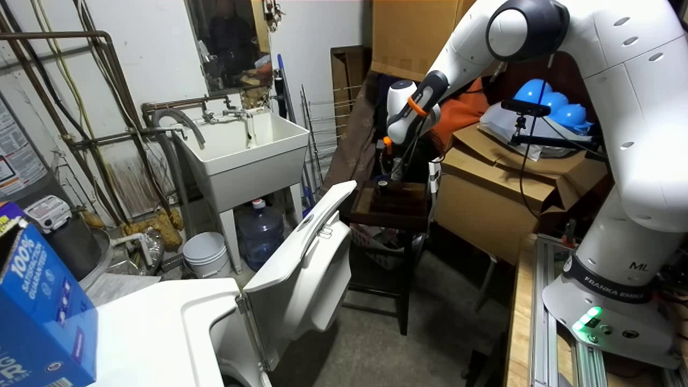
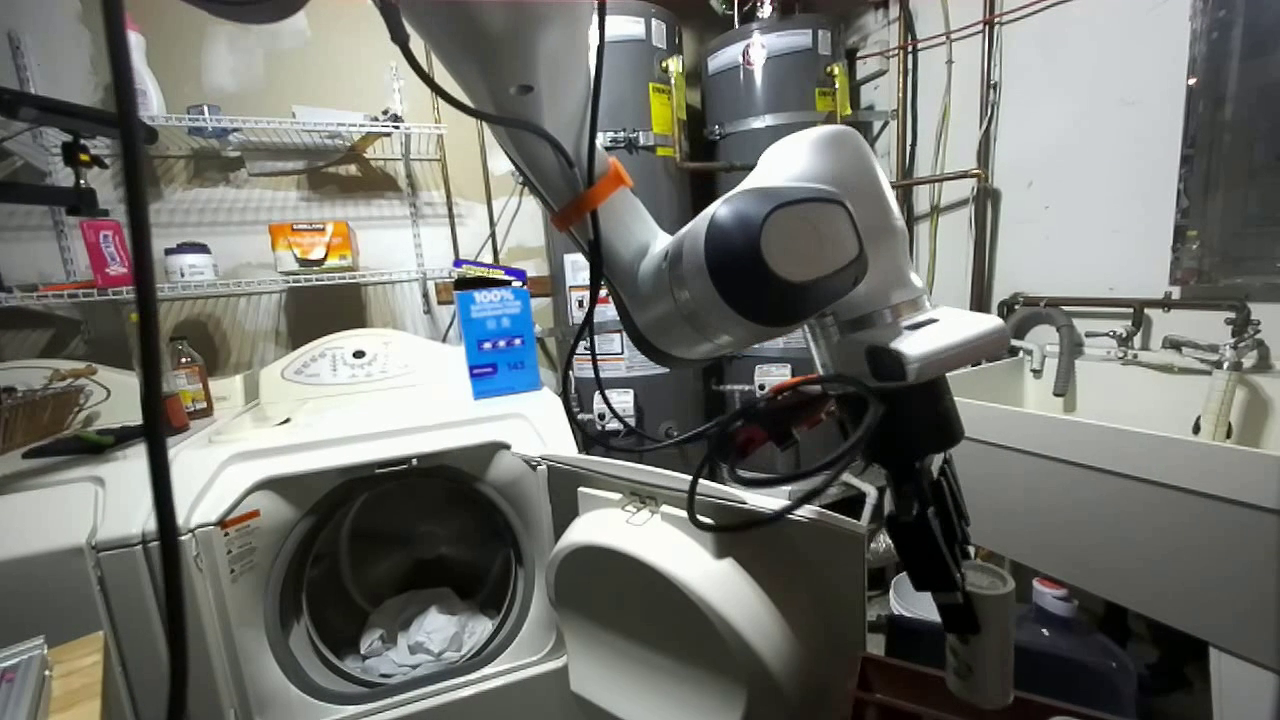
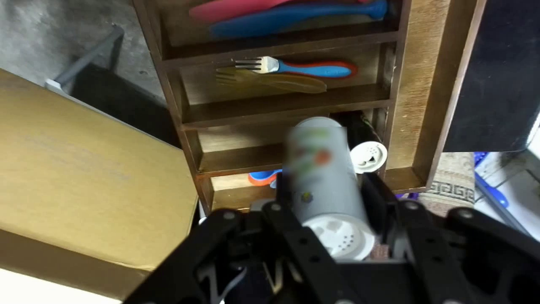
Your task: Remove the small white container from the right washing machine and then put it on the brown stool
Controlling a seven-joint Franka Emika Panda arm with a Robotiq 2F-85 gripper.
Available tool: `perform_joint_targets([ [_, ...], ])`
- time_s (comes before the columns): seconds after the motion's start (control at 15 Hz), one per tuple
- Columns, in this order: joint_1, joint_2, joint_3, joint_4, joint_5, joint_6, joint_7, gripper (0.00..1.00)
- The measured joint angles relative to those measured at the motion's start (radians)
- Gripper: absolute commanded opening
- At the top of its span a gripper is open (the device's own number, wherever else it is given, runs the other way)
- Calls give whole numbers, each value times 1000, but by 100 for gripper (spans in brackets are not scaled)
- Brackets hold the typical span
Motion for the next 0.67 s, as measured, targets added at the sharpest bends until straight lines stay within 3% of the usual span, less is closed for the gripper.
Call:
perform_joint_targets([
  [0.27, -99, 64, 60, 3, 148, 109, -286, 20],
  [0.47, -160, 105, 100, 14, 251, 124, -478, 20],
  [0.53, -165, 118, 93, 22, 272, 122, -515, 45],
  [0.67, -158, 138, 64, 38, 297, 109, -534, 45],
])
